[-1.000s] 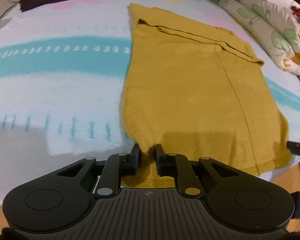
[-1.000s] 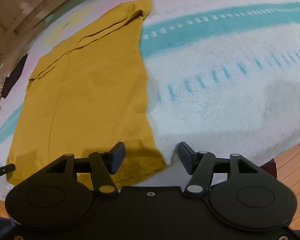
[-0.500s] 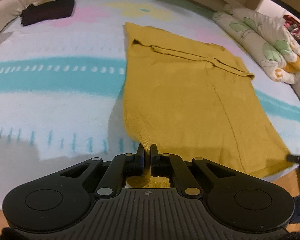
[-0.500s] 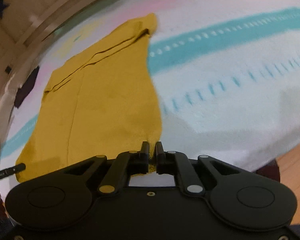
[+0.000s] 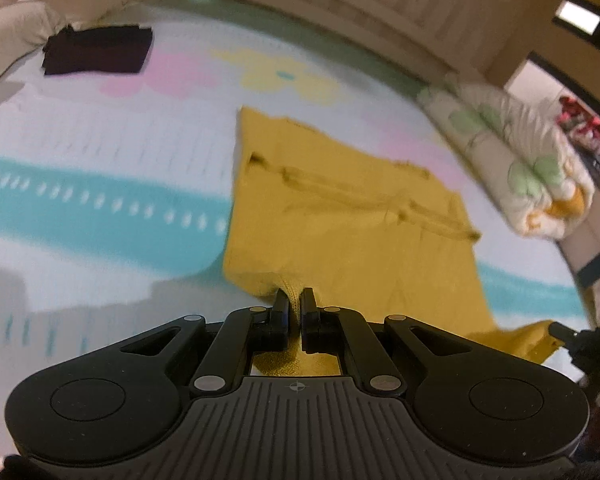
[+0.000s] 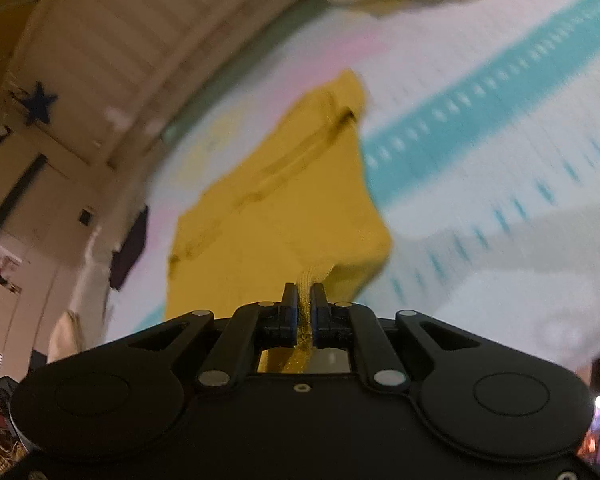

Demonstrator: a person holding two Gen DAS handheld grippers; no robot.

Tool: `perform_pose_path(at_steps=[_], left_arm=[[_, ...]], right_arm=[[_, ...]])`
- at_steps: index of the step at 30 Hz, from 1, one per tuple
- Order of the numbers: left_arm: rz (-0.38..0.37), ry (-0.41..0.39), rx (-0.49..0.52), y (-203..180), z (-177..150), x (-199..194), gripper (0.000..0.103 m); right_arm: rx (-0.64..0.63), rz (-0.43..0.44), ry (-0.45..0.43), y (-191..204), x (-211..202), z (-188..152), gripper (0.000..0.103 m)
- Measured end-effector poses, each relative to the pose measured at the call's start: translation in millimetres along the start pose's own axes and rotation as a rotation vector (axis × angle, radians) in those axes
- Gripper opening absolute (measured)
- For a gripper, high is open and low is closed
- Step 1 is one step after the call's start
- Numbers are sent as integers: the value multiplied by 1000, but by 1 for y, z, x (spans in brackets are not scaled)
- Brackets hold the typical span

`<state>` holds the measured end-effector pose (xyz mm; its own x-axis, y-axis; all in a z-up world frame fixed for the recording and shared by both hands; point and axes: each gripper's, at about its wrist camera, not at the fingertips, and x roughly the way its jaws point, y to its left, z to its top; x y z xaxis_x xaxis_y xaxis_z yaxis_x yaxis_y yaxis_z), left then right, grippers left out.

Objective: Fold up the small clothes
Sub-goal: 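Lift the hem with both grippers and fold it toward the collar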

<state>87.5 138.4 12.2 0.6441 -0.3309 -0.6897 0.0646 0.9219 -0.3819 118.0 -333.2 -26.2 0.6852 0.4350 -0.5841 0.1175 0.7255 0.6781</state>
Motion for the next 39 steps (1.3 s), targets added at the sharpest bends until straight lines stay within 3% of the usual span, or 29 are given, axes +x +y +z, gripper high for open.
perform_pose_path(at_steps=[9, 18, 26, 31, 32, 34, 36, 38, 39], left_arm=[[-6, -81, 16, -27, 90, 21, 4], [30, -91, -32, -27, 166, 98, 5], [99, -28, -71, -4, 185, 190, 5], [79, -35, -164, 21, 178, 227, 7], [60, -33, -180, 27, 177, 231, 10], [70, -21, -200, 37, 173, 238, 27], [98, -36, -193, 41, 171, 237, 50], [94, -45, -165, 42, 169, 232, 57], [88, -46, -144, 39, 168, 229, 60]], right_arm=[[54, 14, -125, 9, 21, 84, 13], [33, -38, -166, 20, 98, 174, 13], [-19, -142, -115, 5, 193, 202, 13], [-28, -204, -72, -6, 232, 203, 16], [-28, -212, -70, -8, 236, 203, 21], [-23, -223, -80, -14, 240, 201, 22], [-26, -230, -107, -15, 237, 200, 30], [-51, -229, -150, -12, 228, 200, 57], [-80, -226, -167, -9, 222, 199, 59]])
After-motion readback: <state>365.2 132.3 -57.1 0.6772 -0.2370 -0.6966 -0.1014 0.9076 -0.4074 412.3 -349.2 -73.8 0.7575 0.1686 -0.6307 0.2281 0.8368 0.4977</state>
